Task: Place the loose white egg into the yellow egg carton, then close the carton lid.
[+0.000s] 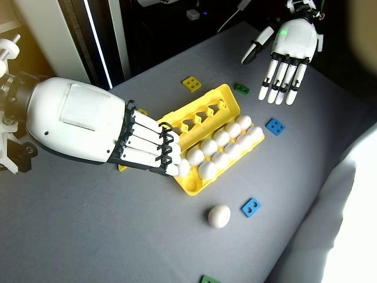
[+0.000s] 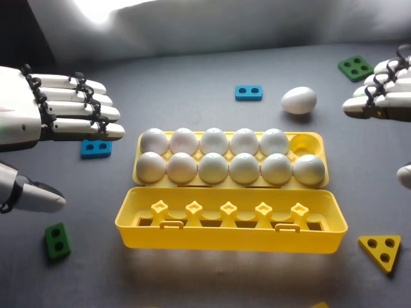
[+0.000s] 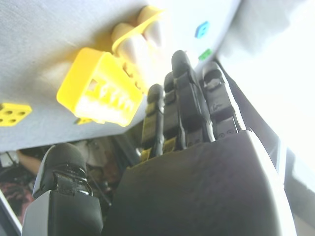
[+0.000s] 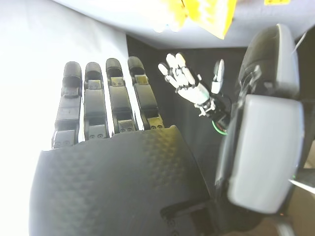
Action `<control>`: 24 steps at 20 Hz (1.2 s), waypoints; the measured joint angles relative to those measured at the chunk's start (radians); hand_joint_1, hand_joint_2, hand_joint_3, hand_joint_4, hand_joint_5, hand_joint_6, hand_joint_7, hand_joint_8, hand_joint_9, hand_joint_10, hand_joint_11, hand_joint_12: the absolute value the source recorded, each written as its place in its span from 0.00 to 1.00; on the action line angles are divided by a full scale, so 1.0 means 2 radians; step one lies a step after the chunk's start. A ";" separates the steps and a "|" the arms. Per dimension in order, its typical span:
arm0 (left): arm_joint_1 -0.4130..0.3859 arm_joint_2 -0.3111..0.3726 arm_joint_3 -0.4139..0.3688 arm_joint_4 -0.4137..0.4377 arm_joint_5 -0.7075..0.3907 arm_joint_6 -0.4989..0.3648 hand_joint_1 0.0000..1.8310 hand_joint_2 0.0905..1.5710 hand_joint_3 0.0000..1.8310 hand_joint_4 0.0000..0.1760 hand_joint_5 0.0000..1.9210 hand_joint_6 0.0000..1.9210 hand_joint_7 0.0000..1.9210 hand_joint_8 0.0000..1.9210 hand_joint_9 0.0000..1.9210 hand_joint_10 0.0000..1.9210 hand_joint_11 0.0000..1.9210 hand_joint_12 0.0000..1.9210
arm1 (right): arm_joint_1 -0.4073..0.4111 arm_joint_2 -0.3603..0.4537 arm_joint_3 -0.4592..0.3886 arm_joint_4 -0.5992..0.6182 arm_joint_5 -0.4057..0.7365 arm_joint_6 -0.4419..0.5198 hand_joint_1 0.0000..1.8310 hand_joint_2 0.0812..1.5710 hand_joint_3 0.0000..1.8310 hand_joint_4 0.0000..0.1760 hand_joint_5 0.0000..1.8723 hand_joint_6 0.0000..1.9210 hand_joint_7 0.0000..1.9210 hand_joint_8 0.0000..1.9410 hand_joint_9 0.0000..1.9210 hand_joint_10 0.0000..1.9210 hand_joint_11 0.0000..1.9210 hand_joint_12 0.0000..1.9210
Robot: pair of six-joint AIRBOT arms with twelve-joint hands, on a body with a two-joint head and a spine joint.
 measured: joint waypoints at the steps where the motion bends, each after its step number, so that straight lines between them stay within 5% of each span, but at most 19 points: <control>1: 0.001 0.000 0.001 0.000 -0.001 0.000 0.00 0.71 0.01 0.00 0.05 0.01 0.04 0.01 0.03 0.01 0.00 0.02 | 0.000 0.000 0.000 0.001 0.000 0.000 0.00 0.79 0.01 0.00 0.08 0.00 0.08 0.00 0.06 0.00 0.00 0.12; 11: 0.001 0.000 0.006 0.012 -0.006 0.003 0.00 0.72 0.00 0.00 0.08 0.00 0.06 0.00 0.05 0.00 0.01 0.03 | 0.014 -0.004 0.004 0.008 -0.020 -0.009 0.00 0.79 0.00 0.00 0.08 0.00 0.08 0.00 0.05 0.00 0.00 0.07; 20: -0.001 0.000 0.008 0.033 -0.022 -0.020 0.00 0.71 0.00 0.00 0.07 0.00 0.07 0.00 0.05 0.00 0.01 0.04 | 0.036 -0.084 0.079 0.015 -0.117 -0.028 0.00 0.76 0.00 0.00 0.09 0.01 0.07 0.00 0.03 0.00 0.02 0.01; 22: -0.005 0.000 0.015 0.027 -0.021 -0.065 0.00 0.71 0.00 0.00 0.08 0.00 0.08 0.00 0.06 0.01 0.02 0.04 | 0.040 -0.101 0.088 0.015 -0.131 -0.038 0.00 0.74 0.00 0.00 0.08 0.00 0.06 0.00 0.02 0.00 0.00 0.00; 24: -0.010 0.000 0.019 0.050 -0.029 -0.094 0.00 0.71 0.00 0.00 0.08 0.00 0.09 0.01 0.07 0.01 0.02 0.05 | 0.050 -0.118 0.101 0.017 -0.131 -0.047 0.00 0.60 0.00 0.54 0.07 0.00 0.02 0.00 0.00 0.00 0.00 0.00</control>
